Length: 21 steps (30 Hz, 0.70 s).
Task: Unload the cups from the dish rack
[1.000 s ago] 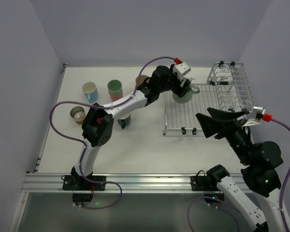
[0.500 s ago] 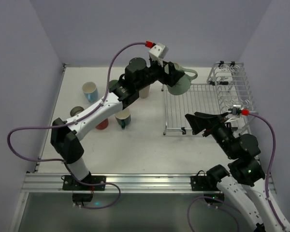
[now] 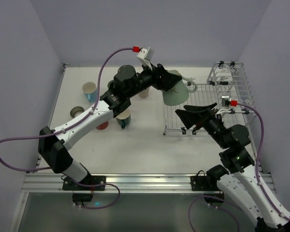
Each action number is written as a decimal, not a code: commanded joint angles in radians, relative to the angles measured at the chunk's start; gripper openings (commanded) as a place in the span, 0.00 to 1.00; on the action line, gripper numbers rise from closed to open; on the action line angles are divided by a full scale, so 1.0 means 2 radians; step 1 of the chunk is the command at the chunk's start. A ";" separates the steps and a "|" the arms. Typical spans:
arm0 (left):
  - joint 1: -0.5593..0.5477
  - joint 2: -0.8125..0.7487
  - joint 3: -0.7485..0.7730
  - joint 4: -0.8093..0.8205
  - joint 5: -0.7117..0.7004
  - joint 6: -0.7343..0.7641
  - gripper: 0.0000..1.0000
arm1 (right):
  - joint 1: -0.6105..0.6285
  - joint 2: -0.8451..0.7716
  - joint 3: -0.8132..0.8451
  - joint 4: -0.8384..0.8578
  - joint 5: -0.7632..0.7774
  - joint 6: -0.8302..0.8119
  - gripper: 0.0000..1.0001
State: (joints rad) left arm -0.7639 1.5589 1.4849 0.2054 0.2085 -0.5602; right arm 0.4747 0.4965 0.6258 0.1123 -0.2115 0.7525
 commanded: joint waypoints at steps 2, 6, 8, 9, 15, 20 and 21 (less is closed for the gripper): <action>0.002 -0.044 -0.015 0.111 0.020 -0.065 0.00 | -0.003 0.035 0.009 0.084 -0.035 0.039 0.94; 0.002 -0.053 -0.054 0.150 0.015 -0.102 0.00 | -0.004 0.073 -0.025 0.192 -0.074 0.109 0.94; 0.002 -0.053 -0.074 0.179 0.015 -0.114 0.00 | -0.004 0.087 -0.030 0.212 -0.075 0.128 0.93; 0.002 -0.052 -0.077 0.185 0.017 -0.123 0.00 | -0.003 0.095 -0.033 0.231 -0.074 0.131 0.93; 0.001 -0.049 -0.082 0.205 0.028 -0.144 0.00 | -0.004 0.095 -0.056 0.270 -0.051 0.131 0.90; -0.003 -0.061 -0.110 0.231 0.036 -0.177 0.00 | -0.003 0.131 -0.033 0.306 -0.058 0.109 0.75; -0.004 -0.064 -0.115 0.230 0.034 -0.178 0.00 | -0.003 0.135 -0.031 0.319 -0.058 0.110 0.70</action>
State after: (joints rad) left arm -0.7666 1.5139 1.2629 0.4774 0.2726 -0.8360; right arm 0.4702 0.7361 0.5213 0.6025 -0.3325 0.9871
